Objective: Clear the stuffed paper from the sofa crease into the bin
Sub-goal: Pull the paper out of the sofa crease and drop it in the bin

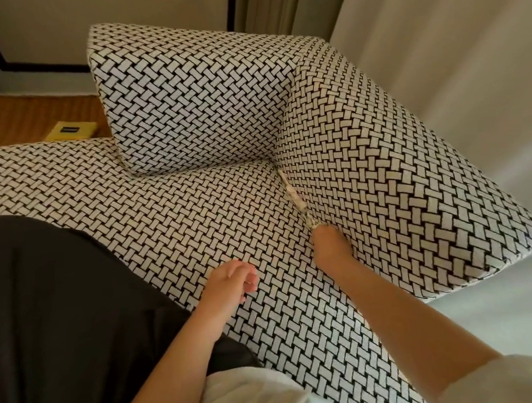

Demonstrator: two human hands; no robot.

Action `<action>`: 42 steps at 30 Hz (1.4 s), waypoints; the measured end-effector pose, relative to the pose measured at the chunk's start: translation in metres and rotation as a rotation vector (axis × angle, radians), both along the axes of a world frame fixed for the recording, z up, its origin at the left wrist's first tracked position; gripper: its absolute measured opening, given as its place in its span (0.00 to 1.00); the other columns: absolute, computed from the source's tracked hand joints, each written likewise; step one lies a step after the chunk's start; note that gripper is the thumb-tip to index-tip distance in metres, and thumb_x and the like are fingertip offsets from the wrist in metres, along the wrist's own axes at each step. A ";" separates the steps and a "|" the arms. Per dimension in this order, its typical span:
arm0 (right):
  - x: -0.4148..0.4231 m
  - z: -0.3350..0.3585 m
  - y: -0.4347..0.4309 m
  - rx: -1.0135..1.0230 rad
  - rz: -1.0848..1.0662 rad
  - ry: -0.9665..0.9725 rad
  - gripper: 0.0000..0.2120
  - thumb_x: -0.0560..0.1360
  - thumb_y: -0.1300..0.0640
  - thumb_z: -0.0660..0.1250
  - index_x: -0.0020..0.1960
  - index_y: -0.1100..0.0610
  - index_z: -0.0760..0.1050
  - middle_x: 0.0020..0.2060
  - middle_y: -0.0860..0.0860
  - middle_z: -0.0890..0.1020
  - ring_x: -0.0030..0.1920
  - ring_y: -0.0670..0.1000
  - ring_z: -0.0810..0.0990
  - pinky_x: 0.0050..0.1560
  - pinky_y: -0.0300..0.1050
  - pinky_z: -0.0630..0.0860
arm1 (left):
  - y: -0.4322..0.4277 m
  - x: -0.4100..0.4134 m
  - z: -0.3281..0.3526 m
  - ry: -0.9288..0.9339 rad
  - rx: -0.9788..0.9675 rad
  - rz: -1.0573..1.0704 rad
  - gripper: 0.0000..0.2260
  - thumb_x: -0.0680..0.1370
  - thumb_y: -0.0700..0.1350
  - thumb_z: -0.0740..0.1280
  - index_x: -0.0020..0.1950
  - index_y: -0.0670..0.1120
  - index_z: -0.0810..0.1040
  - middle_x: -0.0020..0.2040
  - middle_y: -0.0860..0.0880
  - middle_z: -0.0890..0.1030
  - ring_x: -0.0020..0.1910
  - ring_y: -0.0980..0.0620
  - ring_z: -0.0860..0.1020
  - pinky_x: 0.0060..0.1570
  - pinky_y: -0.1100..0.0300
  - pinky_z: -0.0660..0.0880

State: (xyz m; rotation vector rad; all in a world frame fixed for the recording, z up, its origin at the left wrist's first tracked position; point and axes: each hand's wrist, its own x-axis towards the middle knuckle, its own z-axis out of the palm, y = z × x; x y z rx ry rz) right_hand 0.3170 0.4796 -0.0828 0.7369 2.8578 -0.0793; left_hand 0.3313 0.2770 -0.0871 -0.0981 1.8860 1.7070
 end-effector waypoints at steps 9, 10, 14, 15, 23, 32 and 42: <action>0.025 0.022 -0.002 -0.382 -0.042 0.289 0.06 0.79 0.59 0.59 0.50 0.58 0.74 0.35 0.50 0.77 0.27 0.44 0.68 0.24 0.34 0.66 | 0.000 -0.003 0.001 -0.007 0.056 -0.117 0.07 0.79 0.48 0.59 0.51 0.50 0.76 0.51 0.49 0.80 0.51 0.54 0.78 0.58 0.55 0.74; 0.025 0.027 -0.006 -0.478 -0.053 0.306 0.05 0.79 0.59 0.59 0.49 0.57 0.74 0.35 0.49 0.76 0.27 0.44 0.68 0.24 0.33 0.65 | 0.000 -0.003 0.001 -0.014 0.072 -0.134 0.07 0.79 0.49 0.58 0.51 0.52 0.75 0.52 0.50 0.79 0.53 0.55 0.77 0.59 0.55 0.73; 0.025 0.047 -0.030 -0.796 -0.027 0.289 0.05 0.77 0.60 0.62 0.46 0.55 0.75 0.30 0.48 0.75 0.29 0.47 0.68 0.29 0.36 0.66 | 0.001 -0.004 0.000 -0.055 0.146 -0.148 0.15 0.80 0.51 0.56 0.65 0.49 0.69 0.60 0.51 0.76 0.60 0.55 0.74 0.62 0.57 0.69; 0.026 0.050 -0.038 -0.869 -0.015 0.252 0.05 0.77 0.60 0.62 0.44 0.54 0.75 0.28 0.47 0.74 0.29 0.48 0.69 0.31 0.38 0.67 | 0.001 -0.004 0.002 -0.093 0.192 -0.130 0.17 0.80 0.52 0.56 0.67 0.48 0.67 0.61 0.50 0.75 0.60 0.54 0.74 0.62 0.57 0.69; 0.032 0.037 -0.087 -1.046 0.081 0.165 0.07 0.76 0.63 0.62 0.44 0.57 0.78 0.25 0.41 0.77 0.27 0.36 0.75 0.34 0.29 0.72 | -0.002 -0.001 0.010 -0.261 0.384 -0.036 0.14 0.81 0.49 0.55 0.52 0.43 0.77 0.46 0.45 0.81 0.45 0.50 0.80 0.45 0.55 0.77; 0.028 0.033 -0.020 -0.364 0.089 0.158 0.22 0.76 0.62 0.63 0.69 0.54 0.65 0.62 0.52 0.69 0.40 0.43 0.72 0.41 0.35 0.73 | -0.003 -0.003 0.003 -0.187 0.213 0.058 0.10 0.80 0.42 0.58 0.45 0.40 0.75 0.32 0.49 0.69 0.28 0.55 0.69 0.33 0.61 0.72; -0.003 0.016 0.015 -0.029 0.185 -0.473 0.19 0.74 0.70 0.61 0.64 0.62 0.68 0.42 0.53 0.72 0.37 0.49 0.72 0.35 0.38 0.72 | -0.008 -0.003 0.001 -0.138 0.198 0.076 0.13 0.81 0.43 0.56 0.37 0.43 0.71 0.30 0.50 0.67 0.27 0.56 0.66 0.28 0.64 0.69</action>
